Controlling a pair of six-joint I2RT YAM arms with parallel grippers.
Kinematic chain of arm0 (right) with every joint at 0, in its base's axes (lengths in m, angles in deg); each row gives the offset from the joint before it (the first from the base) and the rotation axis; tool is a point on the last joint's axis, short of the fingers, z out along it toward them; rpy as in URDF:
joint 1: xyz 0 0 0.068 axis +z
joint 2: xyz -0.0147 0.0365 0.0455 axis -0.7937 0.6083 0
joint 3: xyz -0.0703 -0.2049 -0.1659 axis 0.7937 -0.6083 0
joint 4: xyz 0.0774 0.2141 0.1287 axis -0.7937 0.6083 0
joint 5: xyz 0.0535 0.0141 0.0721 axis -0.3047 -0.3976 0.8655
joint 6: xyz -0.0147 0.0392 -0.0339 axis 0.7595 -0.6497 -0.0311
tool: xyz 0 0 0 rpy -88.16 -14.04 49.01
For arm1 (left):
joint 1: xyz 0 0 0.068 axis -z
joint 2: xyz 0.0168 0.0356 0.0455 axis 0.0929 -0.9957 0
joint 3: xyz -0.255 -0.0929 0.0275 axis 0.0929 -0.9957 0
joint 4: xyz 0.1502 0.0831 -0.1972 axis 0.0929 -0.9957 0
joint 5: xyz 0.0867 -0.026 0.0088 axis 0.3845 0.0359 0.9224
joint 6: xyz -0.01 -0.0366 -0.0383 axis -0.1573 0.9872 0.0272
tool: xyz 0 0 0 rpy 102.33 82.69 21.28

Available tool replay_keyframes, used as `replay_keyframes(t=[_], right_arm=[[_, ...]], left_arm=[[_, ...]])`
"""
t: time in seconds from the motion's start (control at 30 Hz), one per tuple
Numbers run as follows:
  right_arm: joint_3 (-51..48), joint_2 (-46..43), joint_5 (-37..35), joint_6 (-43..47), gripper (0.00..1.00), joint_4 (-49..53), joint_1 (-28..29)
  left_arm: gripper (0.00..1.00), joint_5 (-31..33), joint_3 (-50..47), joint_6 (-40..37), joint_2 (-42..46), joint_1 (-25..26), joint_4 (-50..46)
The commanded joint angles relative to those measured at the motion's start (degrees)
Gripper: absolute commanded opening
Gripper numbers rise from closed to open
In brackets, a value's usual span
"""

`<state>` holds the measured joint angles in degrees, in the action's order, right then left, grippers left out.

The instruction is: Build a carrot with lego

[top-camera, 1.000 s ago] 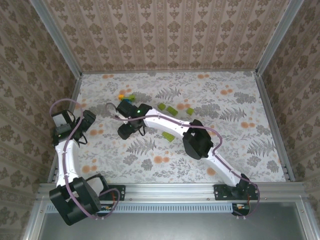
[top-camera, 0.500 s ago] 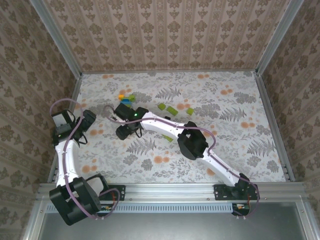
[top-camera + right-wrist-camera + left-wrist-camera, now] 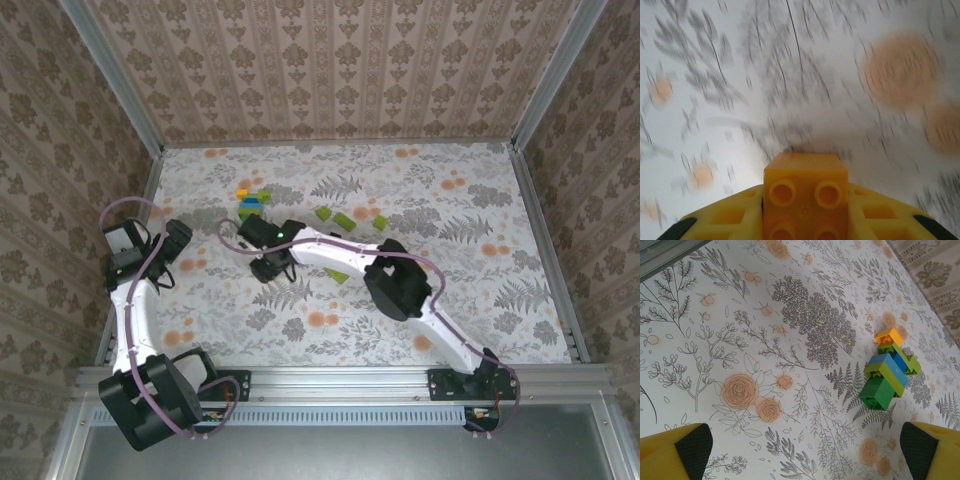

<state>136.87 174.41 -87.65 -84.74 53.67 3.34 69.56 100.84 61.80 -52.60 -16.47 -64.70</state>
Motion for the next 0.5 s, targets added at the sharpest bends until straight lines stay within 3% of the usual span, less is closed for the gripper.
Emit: replay_keyframes(t=[0.0,0.23,0.47], right_arm=[[-10.71,-11.61,-5.48,-0.3,0.32,-0.11,1.9],[-31.33,-24.86,-10.62,-4.27,0.32,-4.2,4.93],[-41.84,-28.94,-11.24,-8.4,0.32,-10.89,5.95]], left_arm=[[1.0,-1.09,-0.71,0.87,-0.54,-0.17,1.49],[1.0,-1.43,-0.71,0.97,-1.28,0.46,1.95],[1.0,-0.96,-0.58,0.43,-1.2,1.21,1.63]])
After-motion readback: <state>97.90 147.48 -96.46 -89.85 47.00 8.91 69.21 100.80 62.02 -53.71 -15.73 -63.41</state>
